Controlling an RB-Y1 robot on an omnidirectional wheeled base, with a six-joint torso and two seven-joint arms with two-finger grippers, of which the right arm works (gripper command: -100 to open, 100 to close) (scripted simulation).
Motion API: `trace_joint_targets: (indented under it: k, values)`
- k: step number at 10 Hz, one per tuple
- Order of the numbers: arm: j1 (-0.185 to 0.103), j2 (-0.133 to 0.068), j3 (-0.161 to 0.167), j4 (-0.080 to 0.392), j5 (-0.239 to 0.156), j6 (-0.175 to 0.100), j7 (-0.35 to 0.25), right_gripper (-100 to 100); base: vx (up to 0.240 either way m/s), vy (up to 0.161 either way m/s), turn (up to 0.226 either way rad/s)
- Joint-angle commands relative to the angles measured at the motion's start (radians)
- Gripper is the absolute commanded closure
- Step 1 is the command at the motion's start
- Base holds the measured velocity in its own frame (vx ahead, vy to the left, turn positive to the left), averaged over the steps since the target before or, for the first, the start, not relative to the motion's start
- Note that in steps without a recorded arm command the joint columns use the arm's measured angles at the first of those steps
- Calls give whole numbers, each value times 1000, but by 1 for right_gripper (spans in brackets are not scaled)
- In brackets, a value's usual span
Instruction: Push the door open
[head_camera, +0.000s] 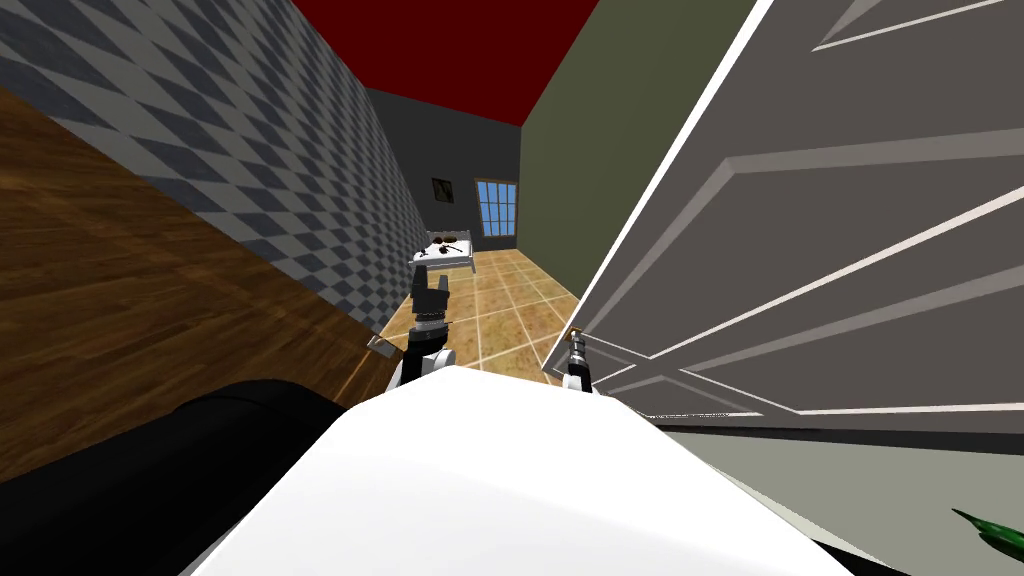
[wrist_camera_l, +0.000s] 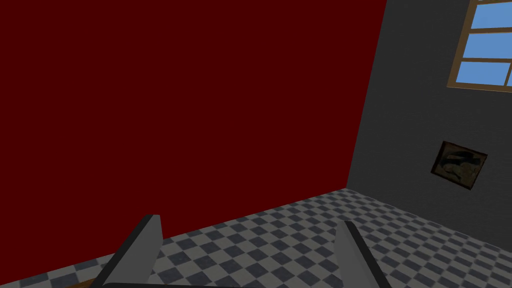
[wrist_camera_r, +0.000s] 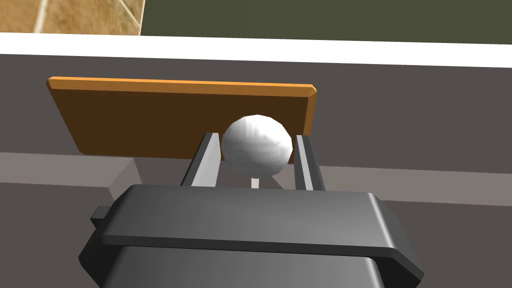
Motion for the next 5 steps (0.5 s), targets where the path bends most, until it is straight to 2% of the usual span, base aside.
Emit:
trace_joint_targets:
  k: [1, 5]
  values:
    - [-20, -14, -22, 23, -13, -14, 4, 100, 204, 39, -58]
    - [-24, -20, -67, 25, -41, -5, 19, 100, 194, 42, -59]
